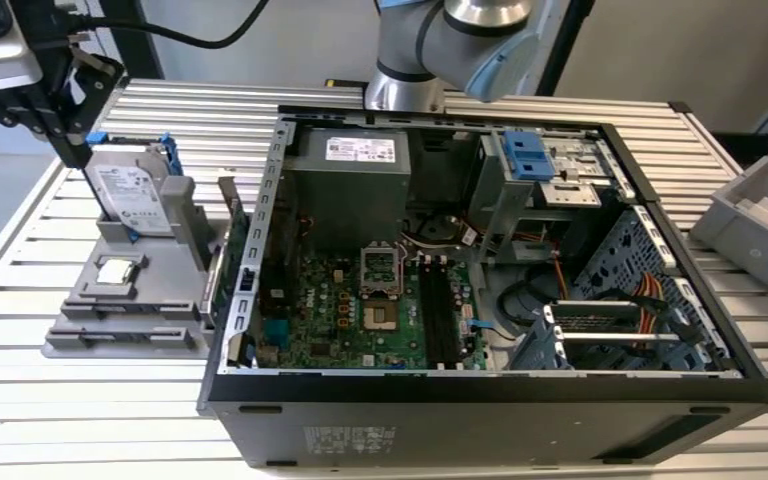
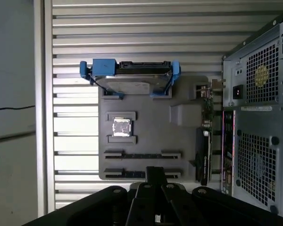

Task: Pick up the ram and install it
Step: 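Reach for the ram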

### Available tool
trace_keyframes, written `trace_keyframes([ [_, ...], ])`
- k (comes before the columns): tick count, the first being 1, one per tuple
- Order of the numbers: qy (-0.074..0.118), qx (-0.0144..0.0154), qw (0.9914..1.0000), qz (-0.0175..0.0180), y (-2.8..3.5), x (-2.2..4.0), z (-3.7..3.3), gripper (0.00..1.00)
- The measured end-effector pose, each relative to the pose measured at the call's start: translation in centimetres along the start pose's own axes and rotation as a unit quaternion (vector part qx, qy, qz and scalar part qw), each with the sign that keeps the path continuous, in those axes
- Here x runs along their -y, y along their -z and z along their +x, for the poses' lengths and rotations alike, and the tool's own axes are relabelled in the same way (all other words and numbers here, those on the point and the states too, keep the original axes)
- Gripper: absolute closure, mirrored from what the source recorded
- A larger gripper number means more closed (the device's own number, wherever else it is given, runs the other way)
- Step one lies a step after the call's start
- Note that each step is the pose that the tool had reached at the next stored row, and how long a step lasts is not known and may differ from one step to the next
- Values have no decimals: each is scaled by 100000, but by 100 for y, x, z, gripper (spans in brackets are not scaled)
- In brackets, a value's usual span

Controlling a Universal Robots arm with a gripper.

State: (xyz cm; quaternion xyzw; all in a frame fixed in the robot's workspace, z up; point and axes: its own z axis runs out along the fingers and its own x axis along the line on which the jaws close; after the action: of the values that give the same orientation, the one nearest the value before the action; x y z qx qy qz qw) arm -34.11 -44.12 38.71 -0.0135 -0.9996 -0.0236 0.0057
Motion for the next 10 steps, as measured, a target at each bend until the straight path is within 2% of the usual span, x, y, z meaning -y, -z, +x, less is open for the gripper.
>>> trace_keyframes([
  [4, 12, 1, 100000, 3, 2, 48, 19, 100],
  [10, 17, 9, 100000, -7, 0, 66, 45, 100],
])
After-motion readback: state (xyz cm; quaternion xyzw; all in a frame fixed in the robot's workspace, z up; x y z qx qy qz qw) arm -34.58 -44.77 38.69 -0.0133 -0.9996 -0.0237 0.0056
